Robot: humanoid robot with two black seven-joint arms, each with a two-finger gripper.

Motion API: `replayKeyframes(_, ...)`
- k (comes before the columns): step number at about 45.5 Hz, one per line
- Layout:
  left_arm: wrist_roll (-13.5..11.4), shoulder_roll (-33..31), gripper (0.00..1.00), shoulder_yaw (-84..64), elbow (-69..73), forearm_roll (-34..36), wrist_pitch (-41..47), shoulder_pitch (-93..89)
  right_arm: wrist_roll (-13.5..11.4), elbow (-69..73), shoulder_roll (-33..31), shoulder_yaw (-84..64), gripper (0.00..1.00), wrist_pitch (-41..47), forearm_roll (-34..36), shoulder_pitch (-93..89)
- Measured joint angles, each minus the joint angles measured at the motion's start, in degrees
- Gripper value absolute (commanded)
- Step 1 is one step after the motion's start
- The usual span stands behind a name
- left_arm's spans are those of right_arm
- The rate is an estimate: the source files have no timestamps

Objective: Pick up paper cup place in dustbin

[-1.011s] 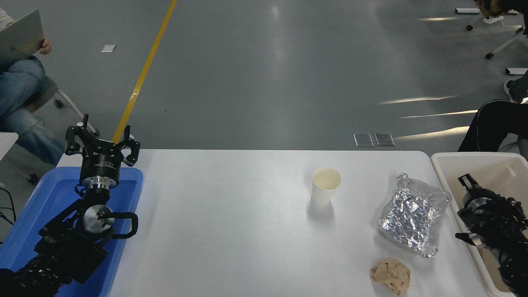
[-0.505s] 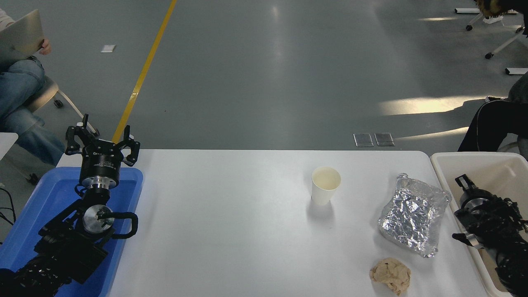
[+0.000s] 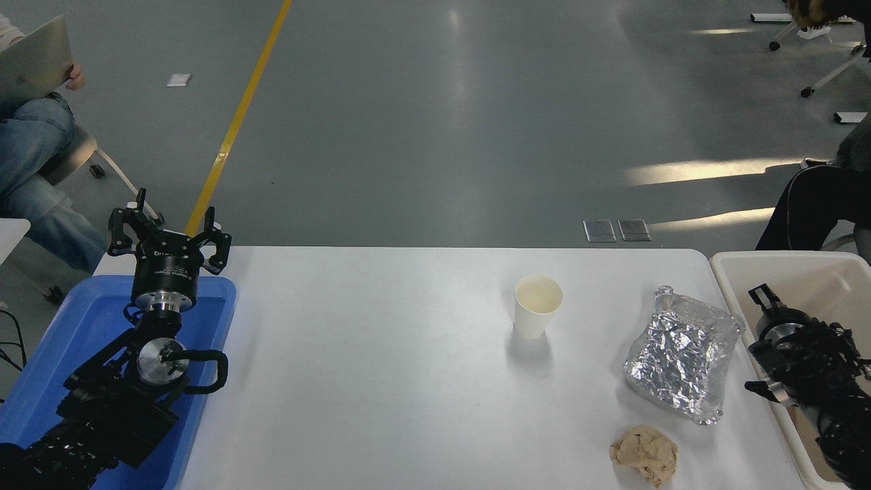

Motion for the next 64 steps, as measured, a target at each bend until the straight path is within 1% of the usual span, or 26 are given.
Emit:
replayKeyframes(14,-0.06,0.02,0.99,0.0,0.0,0.0,0.03,0.0,-0.03,0.88,-0.48,0.18,1.0,-0.15,0.09,0.58)
replayKeyframes(21,-0.06,0.02,0.99,0.0,0.0,0.0,0.03,0.0,-0.07,6.59,-3.97,0.51,1.0,-0.22,0.27,2.93)
replayKeyframes(33,0.02,0.03,0.99,0.0,0.0,0.0,0.04,0.0,-0.08,28.24,-18.14,0.53,1.0,-0.51,0.05,11.67)
replayKeyframes(38,0.02,0.03,0.99,0.0,0.0,0.01,0.04,0.0,-0.1,36.03,-24.16,-0.29,1.0,-0.29,-1.23,15.87)
replayKeyframes(47,0.0,0.03,0.99,0.0,0.0,0.02,0.04,0.0,-0.25,49.07,-33.82,-3.85,1.0,0.07,-8.49,24.72)
replayKeyframes(54,0.01,0.04,0.99,0.0,0.0,0.06,0.03,0.0,-0.33,59.44,-41.32,-8.52,1.0,2.62,-14.55,34.69)
replayKeyframes(61,0.02,0.04,0.99,0.0,0.0,0.08,0.01,0.0,-0.37,66.87,-46.09,-15.14,1.0,6.38,-18.91,46.64)
replayKeyframes(64,0.02,0.04,0.99,0.0,0.0,0.09,-0.02,0.0,-0.37,69.05,-46.85,-18.87,1.0,7.75,-20.11,52.39)
